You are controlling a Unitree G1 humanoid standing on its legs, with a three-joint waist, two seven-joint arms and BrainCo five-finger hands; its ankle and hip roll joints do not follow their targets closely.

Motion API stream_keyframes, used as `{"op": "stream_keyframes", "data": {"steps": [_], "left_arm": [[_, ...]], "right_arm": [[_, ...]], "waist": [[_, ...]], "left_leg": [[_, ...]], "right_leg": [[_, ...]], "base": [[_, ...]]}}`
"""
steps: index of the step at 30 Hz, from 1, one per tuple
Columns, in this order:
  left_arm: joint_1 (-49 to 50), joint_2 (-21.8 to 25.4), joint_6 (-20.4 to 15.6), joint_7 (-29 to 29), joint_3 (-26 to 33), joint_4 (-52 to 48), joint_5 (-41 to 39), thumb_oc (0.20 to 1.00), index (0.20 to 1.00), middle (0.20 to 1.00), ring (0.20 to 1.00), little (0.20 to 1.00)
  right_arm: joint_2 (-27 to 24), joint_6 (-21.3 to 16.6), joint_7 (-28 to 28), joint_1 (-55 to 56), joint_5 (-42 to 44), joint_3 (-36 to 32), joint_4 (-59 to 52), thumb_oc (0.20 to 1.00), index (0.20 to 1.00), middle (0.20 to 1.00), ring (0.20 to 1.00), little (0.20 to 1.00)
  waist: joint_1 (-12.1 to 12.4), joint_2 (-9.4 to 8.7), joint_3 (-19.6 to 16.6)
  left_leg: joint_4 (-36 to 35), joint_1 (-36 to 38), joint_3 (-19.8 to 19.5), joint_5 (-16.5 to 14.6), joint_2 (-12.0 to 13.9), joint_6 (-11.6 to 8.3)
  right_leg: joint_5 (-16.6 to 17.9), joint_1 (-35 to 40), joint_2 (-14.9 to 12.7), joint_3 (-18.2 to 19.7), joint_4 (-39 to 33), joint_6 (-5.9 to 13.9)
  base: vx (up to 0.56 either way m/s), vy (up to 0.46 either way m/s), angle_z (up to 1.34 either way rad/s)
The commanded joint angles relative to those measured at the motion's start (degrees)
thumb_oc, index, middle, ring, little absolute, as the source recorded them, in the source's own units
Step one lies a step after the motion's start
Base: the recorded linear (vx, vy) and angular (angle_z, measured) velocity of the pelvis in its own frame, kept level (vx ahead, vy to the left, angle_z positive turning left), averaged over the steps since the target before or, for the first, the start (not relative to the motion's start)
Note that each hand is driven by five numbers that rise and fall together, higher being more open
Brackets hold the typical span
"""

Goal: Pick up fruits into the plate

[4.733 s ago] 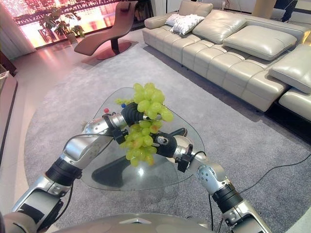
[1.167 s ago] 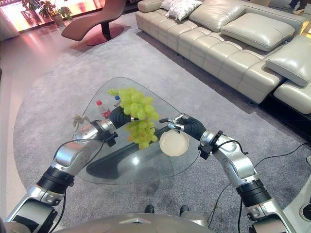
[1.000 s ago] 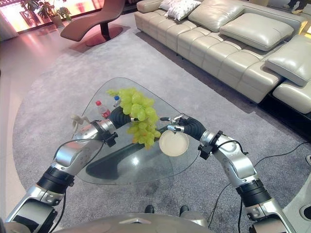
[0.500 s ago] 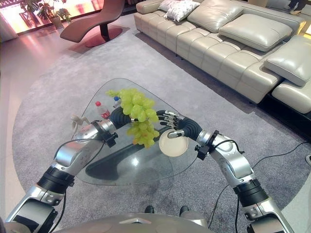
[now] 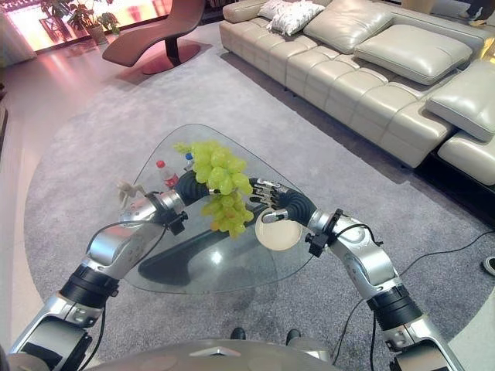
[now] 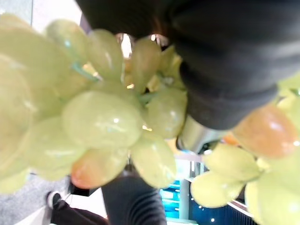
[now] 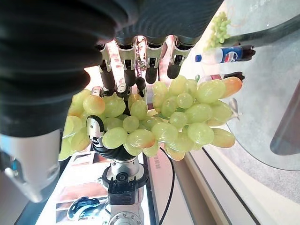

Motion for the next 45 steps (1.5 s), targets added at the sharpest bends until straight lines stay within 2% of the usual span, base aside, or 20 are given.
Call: {"op": "stream_keyframes", "data": {"steps": [1, 9, 14, 20, 29, 39, 45], "left_arm": [[-9.10, -1.80, -1.24, -1.67, -1.72, -3.05, -4.31, 0.200, 0.200, 0.200, 0.200, 0.200], [-11.50, -4.19, 0.14, -1.52, -4.40, -3.11, -5.47, 0.200, 0.200, 0.200, 0.200, 0.200], [-11.61, -4.35, 0.50, -1.44, -4.65, -3.24, -5.80, 0.200, 0.200, 0.200, 0.200, 0.200], [-11.78, -6.32, 1.46, -1.67, -6.04, -3.18, -6.68, 0.200, 0.200, 0.200, 0.200, 0.200], [-11.97, -7.34, 2.53, -1.81, -7.33, -3.78, -8.86, 0.200, 0.200, 0.200, 0.200, 0.200], [-10.32, -9.27, 5.26, -3.19, -9.38, -4.29, -11.17, 0.200, 0.200, 0.200, 0.200, 0.200], [-9.92, -9.72, 6.53, -4.18, -10.68, -4.88, -12.86, 0.200, 0.200, 0.200, 0.200, 0.200]], "right_arm": [[3.23, -2.67, 2.16, -6.36, 0.29, 3.88, -2.51, 1.000, 1.000, 1.000, 1.000, 1.000], [6.80, -1.37, 1.68, -9.80, 0.50, 8.90, -1.84, 1.000, 1.000, 1.000, 1.000, 1.000], [7.14, -1.10, 1.66, -10.02, 0.57, 9.38, -1.90, 1.000, 1.000, 1.000, 1.000, 1.000], [9.91, -0.30, 1.54, -11.28, 1.50, 12.32, -0.99, 1.000, 1.000, 1.000, 1.000, 1.000], [10.85, 0.67, 2.11, -12.18, 3.10, 14.09, -1.11, 1.000, 1.000, 1.000, 1.000, 1.000], [12.24, 3.45, 5.11, -11.70, 6.02, 16.67, -1.97, 1.000, 1.000, 1.000, 1.000, 1.000], [12.13, 3.87, 6.06, -11.55, 6.90, 17.79, -2.03, 1.000, 1.000, 1.000, 1.000, 1.000]], "waist": [[0.70, -1.39, -2.88], [1.14, -1.21, -3.15], [1.21, -1.19, -3.21], [1.87, -1.23, -3.31], [2.23, -1.33, -3.37], [2.44, -1.29, -2.99], [2.49, -1.33, -2.84]], "left_leg": [[1.53, 1.98, 3.51, -8.68, -1.71, 1.72], [1.55, 2.00, 3.17, -8.66, -1.87, 1.76], [1.58, 1.98, 3.15, -8.64, -1.90, 1.78], [1.84, 1.89, 2.71, -8.60, -2.14, 1.85], [2.08, 1.62, 2.65, -8.59, -2.27, 1.81], [2.03, 2.28, 2.68, -9.05, -2.35, 1.87], [2.16, 2.22, 2.74, -9.12, -2.42, 1.89]], "right_leg": [[-3.04, 0.62, -2.29, 0.46, 1.05, 3.47], [-3.16, 0.81, -2.33, 0.29, 0.96, 3.25], [-3.16, 0.83, -2.33, 0.26, 0.95, 3.22], [-3.16, 1.00, -2.44, -0.03, 0.93, 3.04], [-3.15, 1.00, -2.51, -0.23, 0.80, 2.97], [-3.47, 1.61, -2.53, -0.43, 0.69, 2.92], [-3.42, 1.57, -2.59, -0.58, 0.65, 2.85]], "base": [[-0.01, -0.008, 0.06], [0.00, -0.002, 0.01], [0.00, 0.000, 0.00], [0.00, 0.001, 0.01], [0.00, 0.000, 0.00], [0.01, 0.001, 0.00], [0.00, 0.002, 0.04]]}}
